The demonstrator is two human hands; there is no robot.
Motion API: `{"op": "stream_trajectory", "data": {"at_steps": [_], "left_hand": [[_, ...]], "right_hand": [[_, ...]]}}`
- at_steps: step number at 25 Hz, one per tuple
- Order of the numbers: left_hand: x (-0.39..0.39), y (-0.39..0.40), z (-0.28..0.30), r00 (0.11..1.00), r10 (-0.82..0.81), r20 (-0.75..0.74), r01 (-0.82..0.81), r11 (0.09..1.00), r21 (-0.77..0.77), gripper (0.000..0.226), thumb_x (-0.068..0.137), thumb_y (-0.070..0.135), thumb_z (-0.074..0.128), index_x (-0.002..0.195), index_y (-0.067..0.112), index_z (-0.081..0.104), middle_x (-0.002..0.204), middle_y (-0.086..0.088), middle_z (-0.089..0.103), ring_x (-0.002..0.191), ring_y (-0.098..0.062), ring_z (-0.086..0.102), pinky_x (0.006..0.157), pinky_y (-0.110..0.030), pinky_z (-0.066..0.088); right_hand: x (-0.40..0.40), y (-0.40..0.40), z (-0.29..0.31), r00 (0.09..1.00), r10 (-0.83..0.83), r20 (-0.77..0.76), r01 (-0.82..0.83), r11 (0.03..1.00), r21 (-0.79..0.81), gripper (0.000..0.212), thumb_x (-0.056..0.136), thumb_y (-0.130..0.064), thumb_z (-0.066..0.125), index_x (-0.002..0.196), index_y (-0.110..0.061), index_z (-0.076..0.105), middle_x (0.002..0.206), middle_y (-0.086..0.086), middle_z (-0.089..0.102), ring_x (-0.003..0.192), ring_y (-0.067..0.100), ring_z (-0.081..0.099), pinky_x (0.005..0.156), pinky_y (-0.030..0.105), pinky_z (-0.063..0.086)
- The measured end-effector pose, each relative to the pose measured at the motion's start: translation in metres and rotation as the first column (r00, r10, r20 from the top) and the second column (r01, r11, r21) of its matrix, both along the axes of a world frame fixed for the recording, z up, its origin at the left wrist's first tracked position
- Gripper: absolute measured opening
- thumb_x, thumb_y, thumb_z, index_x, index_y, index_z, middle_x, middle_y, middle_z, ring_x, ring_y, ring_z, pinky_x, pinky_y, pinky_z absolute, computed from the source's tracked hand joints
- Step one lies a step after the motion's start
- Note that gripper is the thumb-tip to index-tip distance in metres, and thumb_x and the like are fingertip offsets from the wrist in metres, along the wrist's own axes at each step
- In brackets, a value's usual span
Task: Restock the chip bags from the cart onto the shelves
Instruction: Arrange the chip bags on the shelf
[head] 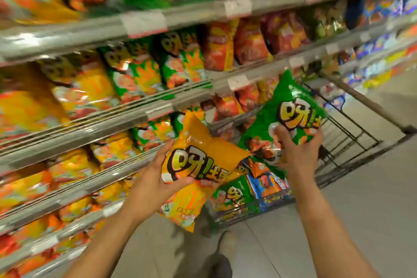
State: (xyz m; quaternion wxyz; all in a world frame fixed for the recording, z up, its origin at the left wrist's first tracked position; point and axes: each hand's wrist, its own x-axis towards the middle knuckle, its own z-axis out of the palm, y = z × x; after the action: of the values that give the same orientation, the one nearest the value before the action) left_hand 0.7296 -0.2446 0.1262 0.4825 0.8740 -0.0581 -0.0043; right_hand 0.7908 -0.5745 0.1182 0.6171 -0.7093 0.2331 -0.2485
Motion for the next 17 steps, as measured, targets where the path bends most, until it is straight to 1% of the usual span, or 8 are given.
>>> {"op": "stream_trajectory", "data": {"at_steps": [2,3,5,7,9,11,13,17], "left_hand": [[-0.034,0.022,0.046,0.994,0.061,0.092,-0.052,0.993,-0.101,0.086,0.058,0.079,0.073,0.134,0.070,0.034,0.124,0.046,0.056,0.113,0.017,0.057,0.086,-0.007,0.047],[-0.049,0.034,0.071,0.984,0.098,0.148,-0.079,0.989,-0.127,0.080,0.059,0.073,0.076,0.129,0.073,0.037,0.118,0.050,0.056,0.104,0.023,0.057,0.078,-0.002,0.047],[-0.075,0.061,0.115,0.952,0.172,0.254,-0.143,0.981,-0.129,0.080,0.062,0.073,0.078,0.129,0.076,0.035,0.116,0.053,0.053,0.095,0.026,0.058,0.069,-0.006,0.049],[-0.097,0.088,0.151,0.904,0.267,0.334,-0.227,0.962,-0.155,0.089,0.058,0.082,0.074,0.134,0.074,0.031,0.119,0.055,0.050,0.104,0.030,0.052,0.076,-0.009,0.047],[-0.111,0.111,0.181,0.850,0.353,0.391,-0.282,0.932,-0.229,0.084,0.055,0.084,0.074,0.129,0.074,0.036,0.117,0.052,0.054,0.107,0.029,0.050,0.078,-0.008,0.047],[-0.118,0.128,0.211,0.797,0.412,0.442,-0.316,0.908,-0.276,0.073,0.057,0.075,0.078,0.121,0.074,0.043,0.114,0.047,0.060,0.107,0.024,0.054,0.076,-0.007,0.048],[-0.114,0.138,0.242,0.751,0.444,0.490,-0.344,0.895,-0.284,0.068,0.060,0.068,0.078,0.120,0.073,0.045,0.112,0.045,0.062,0.104,0.023,0.056,0.081,-0.012,0.044],[-0.087,0.153,0.302,0.680,0.493,0.543,-0.375,0.870,-0.321,0.067,0.059,0.073,0.076,0.119,0.070,0.047,0.108,0.045,0.063,0.097,0.025,0.057,0.081,-0.017,0.044]], "right_hand": [[-0.014,0.022,0.056,0.998,0.030,0.051,-0.026,0.997,-0.077,0.108,0.072,-0.056,0.081,0.155,-0.025,0.019,0.152,0.006,0.044,0.136,0.023,0.047,0.113,0.044,0.041],[-0.017,0.035,0.084,0.995,0.055,0.083,-0.046,0.993,-0.105,0.110,0.072,-0.061,0.079,0.156,-0.027,0.018,0.155,0.007,0.039,0.140,0.024,0.043,0.115,0.044,0.038],[-0.018,0.064,0.136,0.978,0.135,0.159,-0.111,0.983,-0.148,0.113,0.069,-0.067,0.077,0.156,-0.029,0.015,0.158,0.004,0.035,0.143,0.023,0.038,0.116,0.042,0.034],[-0.019,0.095,0.177,0.939,0.253,0.232,-0.206,0.956,-0.209,0.114,0.068,-0.067,0.078,0.155,-0.030,0.014,0.157,0.003,0.037,0.142,0.021,0.039,0.114,0.038,0.033],[-0.021,0.127,0.209,0.898,0.347,0.271,-0.268,0.919,-0.289,0.114,0.066,-0.065,0.076,0.155,-0.026,0.016,0.156,0.006,0.037,0.141,0.025,0.039,0.113,0.040,0.034],[-0.022,0.159,0.237,0.861,0.409,0.303,-0.292,0.884,-0.365,0.116,0.066,-0.064,0.079,0.155,-0.024,0.016,0.157,0.009,0.038,0.142,0.028,0.040,0.113,0.044,0.035],[-0.016,0.183,0.262,0.820,0.447,0.358,-0.292,0.864,-0.410,0.113,0.068,-0.060,0.081,0.155,-0.026,0.017,0.156,0.008,0.039,0.141,0.027,0.040,0.112,0.041,0.035],[0.012,0.210,0.312,0.735,0.550,0.396,-0.394,0.822,-0.410,0.108,0.076,-0.047,0.081,0.156,-0.031,0.011,0.158,0.000,0.033,0.144,0.022,0.034,0.106,0.032,0.032]]}}
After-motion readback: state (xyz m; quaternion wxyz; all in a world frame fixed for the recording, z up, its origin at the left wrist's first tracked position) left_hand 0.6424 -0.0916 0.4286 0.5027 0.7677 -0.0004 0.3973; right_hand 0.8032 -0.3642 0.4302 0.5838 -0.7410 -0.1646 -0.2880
